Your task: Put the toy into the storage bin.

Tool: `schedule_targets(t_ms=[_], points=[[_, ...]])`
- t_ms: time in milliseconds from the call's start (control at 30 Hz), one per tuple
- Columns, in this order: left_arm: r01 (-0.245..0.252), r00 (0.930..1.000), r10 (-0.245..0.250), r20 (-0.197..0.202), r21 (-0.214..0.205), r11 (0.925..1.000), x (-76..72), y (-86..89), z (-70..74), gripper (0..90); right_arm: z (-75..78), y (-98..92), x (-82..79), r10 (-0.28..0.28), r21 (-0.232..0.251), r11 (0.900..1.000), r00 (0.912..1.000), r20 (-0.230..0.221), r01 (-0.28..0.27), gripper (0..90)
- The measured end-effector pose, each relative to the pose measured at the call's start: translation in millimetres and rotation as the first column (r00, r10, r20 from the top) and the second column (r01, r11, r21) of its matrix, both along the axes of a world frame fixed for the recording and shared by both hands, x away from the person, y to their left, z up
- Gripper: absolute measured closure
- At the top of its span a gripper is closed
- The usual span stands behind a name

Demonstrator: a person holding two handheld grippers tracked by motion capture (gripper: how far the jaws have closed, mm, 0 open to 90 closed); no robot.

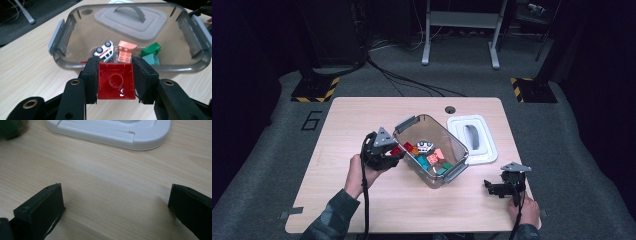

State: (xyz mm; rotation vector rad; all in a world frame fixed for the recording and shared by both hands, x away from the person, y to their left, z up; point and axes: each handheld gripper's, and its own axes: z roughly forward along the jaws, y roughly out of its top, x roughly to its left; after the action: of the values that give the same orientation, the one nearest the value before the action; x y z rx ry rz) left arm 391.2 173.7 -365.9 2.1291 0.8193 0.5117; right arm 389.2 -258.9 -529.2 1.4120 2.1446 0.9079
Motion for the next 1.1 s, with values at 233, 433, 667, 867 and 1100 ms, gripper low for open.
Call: schedule_targets(t_ms=[233,433,667,867,1100], points=[[0.04,0.9992,-0.041,0.003,0.005,0.9992,6.5,-20.0,6.0,59.2,0.0,0.0,0.0,0.0,0.0,1.0,1.0,0.001,0.0,0.0],[0.074,0.9971,-0.074,-0.013,-0.003,0.9972,11.3,-36.0,3.7,59.2,0.0,0.0,0.0,0.0,0.0,1.0,1.0,0.001,0.0,0.0],[0.1,0.9935,-0.1,-0.053,-0.019,0.9949,14.8,-48.8,-3.6,59.2,-0.1,0.0,0.0,0.0,0.0,1.0,1.0,0.001,0.0,0.0],[0.125,0.9885,-0.127,-0.082,-0.029,0.9917,16.5,-62.4,-13.3,59.1,0.0,-0.1,0.0,0.0,0.0,1.0,1.0,0.0,0.0,0.0],[0.14,0.9835,-0.144,-0.109,-0.043,0.9892,16.6,-72.2,-21.4,59.1,0.0,-0.1,0.0,0.0,0.0,1.0,1.0,0.0,0.0,0.0]])
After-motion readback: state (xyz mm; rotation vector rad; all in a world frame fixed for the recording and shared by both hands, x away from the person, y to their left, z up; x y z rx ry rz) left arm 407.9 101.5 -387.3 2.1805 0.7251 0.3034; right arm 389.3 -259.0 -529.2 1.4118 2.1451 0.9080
